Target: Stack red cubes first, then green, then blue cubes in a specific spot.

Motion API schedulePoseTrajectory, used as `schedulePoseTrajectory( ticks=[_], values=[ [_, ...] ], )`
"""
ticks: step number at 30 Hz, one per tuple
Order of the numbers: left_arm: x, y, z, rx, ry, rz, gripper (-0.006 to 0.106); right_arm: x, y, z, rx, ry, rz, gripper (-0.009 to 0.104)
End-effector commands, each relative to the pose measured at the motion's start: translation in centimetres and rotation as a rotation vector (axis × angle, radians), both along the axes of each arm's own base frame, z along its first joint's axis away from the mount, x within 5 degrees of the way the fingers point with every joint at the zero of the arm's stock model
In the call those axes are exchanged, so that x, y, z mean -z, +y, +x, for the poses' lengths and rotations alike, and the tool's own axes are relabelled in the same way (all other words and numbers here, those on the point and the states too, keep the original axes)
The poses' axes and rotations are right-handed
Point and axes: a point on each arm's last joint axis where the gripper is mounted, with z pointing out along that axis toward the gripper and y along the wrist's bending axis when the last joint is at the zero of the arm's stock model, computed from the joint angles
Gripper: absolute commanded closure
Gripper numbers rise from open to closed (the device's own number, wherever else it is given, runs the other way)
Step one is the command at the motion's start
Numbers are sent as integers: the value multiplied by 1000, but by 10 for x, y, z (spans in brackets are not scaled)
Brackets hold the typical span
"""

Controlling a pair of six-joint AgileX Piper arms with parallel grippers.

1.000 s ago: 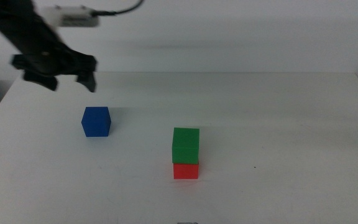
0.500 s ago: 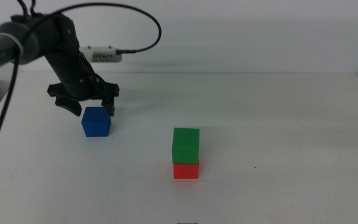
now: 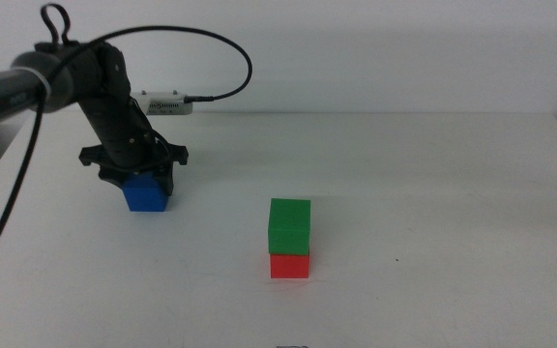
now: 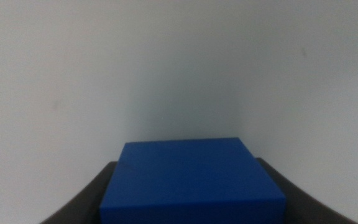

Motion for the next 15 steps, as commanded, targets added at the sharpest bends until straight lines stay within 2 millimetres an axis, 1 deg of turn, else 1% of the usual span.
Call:
schedulePoseTrajectory(
  ticks=[1,3,4,6,8,10,12,14,15],
  values=[
    [-60,-1,-10,20,-90,-26,79,-12,1,2,3,-74,48,15],
    [-80,2,-22,36,-68,-14,87,-12,1,2,3,-74,48,15],
    [-88,3,-27,13,-61,-15,89,-12,1,2,3,-74,48,15],
    [-113,3,-42,-61,-55,-16,91,-12,1,2,3,-74,48,15],
    [-137,-5,-60,-94,-65,28,91,-12,1,2,3,-74,48,15],
    [-163,-19,-81,-105,-112,98,91,-12,1,2,3,-74,48,15],
    [-191,-43,-108,-130,-197,93,90,-12,1,2,3,-75,49,15],
    [-205,-68,-126,-173,-244,56,90,-12,1,2,3,-74,48,15],
    [-208,-82,-133,-180,-260,40,90,-12,1,2,3,-75,49,15]
  ],
)
